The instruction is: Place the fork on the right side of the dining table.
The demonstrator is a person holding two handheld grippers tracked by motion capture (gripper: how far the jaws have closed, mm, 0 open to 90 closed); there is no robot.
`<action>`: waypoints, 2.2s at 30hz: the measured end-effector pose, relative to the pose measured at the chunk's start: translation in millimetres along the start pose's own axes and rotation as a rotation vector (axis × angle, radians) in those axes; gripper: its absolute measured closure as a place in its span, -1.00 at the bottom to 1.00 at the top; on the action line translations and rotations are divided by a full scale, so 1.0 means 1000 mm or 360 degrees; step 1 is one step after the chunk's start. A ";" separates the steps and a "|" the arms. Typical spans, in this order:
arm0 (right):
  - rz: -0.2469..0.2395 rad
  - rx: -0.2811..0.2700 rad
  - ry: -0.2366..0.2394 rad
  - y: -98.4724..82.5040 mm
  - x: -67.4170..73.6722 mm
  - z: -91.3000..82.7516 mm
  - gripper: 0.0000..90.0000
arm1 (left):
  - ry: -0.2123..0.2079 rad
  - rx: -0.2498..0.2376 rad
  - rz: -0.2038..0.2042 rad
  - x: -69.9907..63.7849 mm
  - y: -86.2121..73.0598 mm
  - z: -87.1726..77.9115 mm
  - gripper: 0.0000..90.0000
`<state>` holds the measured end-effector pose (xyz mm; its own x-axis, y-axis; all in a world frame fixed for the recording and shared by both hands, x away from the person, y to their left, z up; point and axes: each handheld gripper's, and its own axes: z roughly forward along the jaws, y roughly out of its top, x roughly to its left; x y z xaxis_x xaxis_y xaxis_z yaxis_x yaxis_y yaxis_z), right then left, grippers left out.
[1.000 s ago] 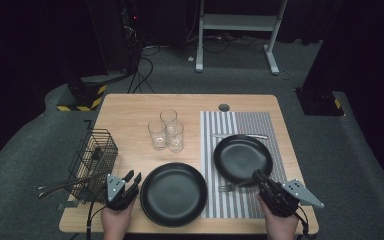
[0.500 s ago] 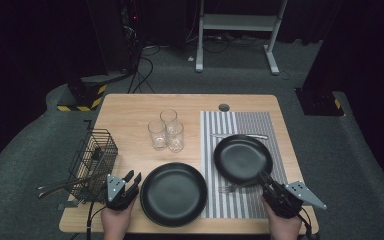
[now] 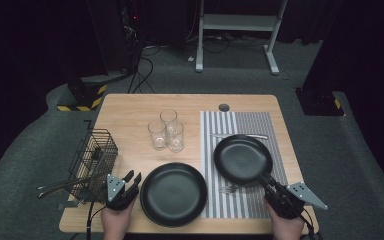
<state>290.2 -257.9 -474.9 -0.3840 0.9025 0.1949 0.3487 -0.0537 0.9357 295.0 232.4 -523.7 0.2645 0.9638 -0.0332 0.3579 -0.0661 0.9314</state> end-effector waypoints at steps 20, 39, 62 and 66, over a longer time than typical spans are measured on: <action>-0.0060 0.0048 -0.0004 -0.008 -0.012 -0.001 0.49 | -0.0001 0.0003 -0.0002 0.000 0.000 0.000 0.47; -0.0051 0.0091 -0.0006 -0.014 -0.023 -0.002 0.44 | -0.0001 0.0002 -0.0005 0.000 0.000 0.000 0.47; -0.0001 0.0159 -0.0070 -0.025 -0.034 0.000 0.39 | -0.0005 -0.0001 -0.0008 0.000 0.000 0.000 0.47; 0.0002 0.0159 -0.0078 -0.025 -0.035 0.000 0.39 | -0.0006 -0.0002 -0.0010 0.000 0.000 0.000 0.47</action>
<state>294.8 -288.4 -505.5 -0.3421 0.9225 0.1789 0.4334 -0.0141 0.9011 294.7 233.0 -523.7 0.2654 0.9633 -0.0402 0.3586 -0.0600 0.9316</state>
